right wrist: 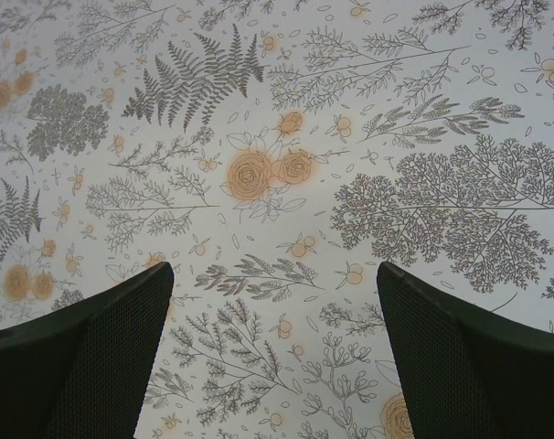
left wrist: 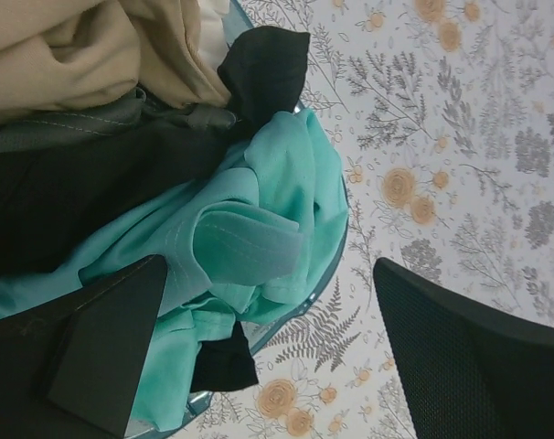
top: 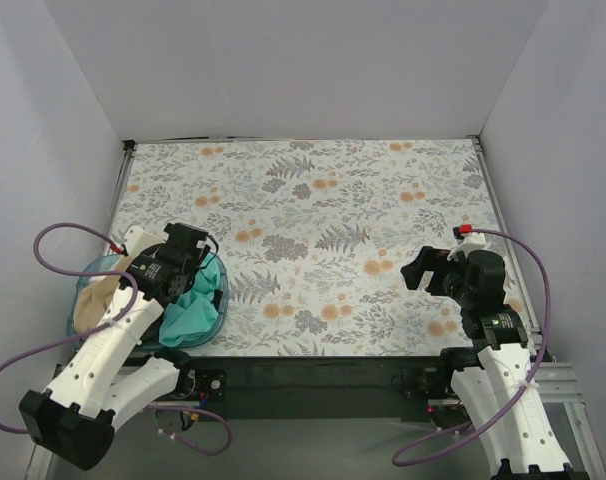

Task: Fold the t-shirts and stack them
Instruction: Grab the tshirt from the pile

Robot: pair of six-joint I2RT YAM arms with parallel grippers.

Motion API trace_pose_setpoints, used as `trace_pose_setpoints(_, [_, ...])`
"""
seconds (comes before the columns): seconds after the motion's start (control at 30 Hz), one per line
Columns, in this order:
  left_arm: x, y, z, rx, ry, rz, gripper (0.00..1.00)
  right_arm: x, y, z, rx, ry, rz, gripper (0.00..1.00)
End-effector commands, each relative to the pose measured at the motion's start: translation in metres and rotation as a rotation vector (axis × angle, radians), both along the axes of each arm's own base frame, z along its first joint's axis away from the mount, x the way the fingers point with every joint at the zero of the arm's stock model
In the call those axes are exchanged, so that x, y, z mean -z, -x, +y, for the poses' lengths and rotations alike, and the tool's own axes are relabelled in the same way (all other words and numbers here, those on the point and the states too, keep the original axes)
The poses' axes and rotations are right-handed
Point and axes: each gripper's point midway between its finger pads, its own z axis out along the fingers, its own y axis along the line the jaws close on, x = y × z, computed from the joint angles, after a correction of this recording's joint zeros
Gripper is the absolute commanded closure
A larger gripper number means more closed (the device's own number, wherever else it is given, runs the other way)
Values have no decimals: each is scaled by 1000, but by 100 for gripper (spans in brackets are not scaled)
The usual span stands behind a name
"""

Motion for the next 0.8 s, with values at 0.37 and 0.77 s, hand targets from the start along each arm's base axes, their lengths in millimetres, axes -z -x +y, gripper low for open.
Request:
trace_pose_setpoints(0.37, [34,-1,20,-147,-112,85,50,-3,-2,1,-7,-1,-10,2])
trace_pose_setpoints(0.77, [-27,-28,5,-37,-52,-117,100,-8,-2,-1,3,2,-40,2])
